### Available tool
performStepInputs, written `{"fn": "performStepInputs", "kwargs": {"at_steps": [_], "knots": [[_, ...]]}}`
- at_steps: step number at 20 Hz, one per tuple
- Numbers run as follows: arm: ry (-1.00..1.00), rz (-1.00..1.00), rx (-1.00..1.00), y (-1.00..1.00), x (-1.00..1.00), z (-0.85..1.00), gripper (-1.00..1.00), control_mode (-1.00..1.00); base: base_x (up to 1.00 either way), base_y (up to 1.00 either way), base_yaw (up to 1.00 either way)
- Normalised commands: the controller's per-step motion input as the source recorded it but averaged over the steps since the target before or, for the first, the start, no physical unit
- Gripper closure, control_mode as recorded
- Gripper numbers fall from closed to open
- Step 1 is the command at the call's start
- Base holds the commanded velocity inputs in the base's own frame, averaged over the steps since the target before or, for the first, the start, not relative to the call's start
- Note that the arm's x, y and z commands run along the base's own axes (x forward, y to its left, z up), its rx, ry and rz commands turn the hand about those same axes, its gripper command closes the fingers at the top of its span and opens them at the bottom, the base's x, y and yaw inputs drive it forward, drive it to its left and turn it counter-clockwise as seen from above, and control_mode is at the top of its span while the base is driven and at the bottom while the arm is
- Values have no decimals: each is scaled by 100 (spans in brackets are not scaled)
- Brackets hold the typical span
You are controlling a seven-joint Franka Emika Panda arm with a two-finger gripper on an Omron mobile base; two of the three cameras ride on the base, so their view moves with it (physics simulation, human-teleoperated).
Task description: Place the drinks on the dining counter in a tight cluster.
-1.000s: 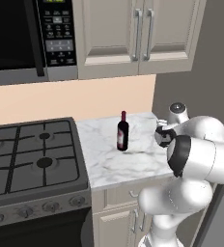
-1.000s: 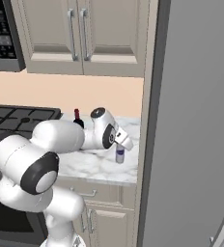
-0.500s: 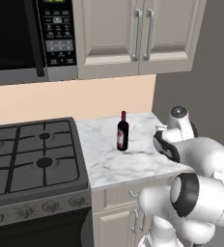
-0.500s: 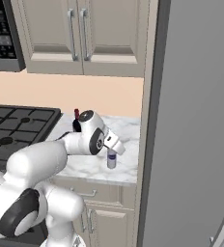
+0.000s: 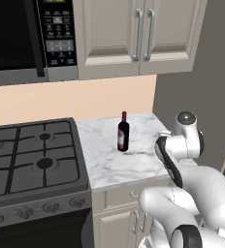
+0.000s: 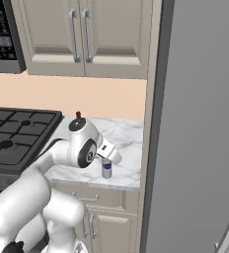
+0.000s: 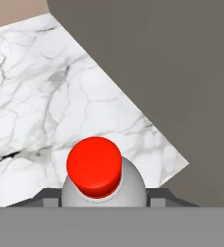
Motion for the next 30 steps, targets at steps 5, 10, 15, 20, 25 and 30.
{"fn": "performStepInputs", "kwargs": {"at_steps": [5, 10, 15, 20, 25, 30], "knots": [[1, 1, 0, 15, -43, 20, 100, -100, 0, 0, 0], [2, 0, 0, 19, -32, 12, 100, -100, 0, 0, 0], [3, 0, 0, 1, 0, 0, 100, 100, 0, 0, 0], [0, 0, 0, 0, 0, 0, 100, 100, -48, 0, -1], [0, 0, 0, 0, 0, 0, 100, 100, -68, 3, -27], [0, 0, 0, 0, 0, 0, 100, 100, -48, 3, -57]]}}
